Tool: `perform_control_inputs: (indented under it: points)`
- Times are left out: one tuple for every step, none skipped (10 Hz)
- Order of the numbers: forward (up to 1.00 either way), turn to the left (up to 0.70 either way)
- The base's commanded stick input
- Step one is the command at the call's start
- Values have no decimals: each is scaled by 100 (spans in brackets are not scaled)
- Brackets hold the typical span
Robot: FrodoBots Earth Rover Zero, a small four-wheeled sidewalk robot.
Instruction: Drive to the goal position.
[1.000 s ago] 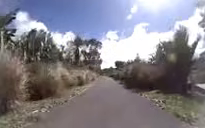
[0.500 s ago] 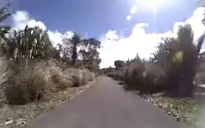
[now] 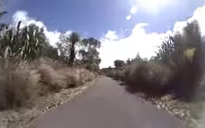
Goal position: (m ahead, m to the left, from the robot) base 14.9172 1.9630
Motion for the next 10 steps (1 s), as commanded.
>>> perform_control_inputs:
  points:
    - [100,0]
    - [100,0]
    - [100,0]
    - [100,0]
    - [100,0]
    - [100,0]
    - [100,0]
    - [100,0]
    - [100,0]
    - [100,0]
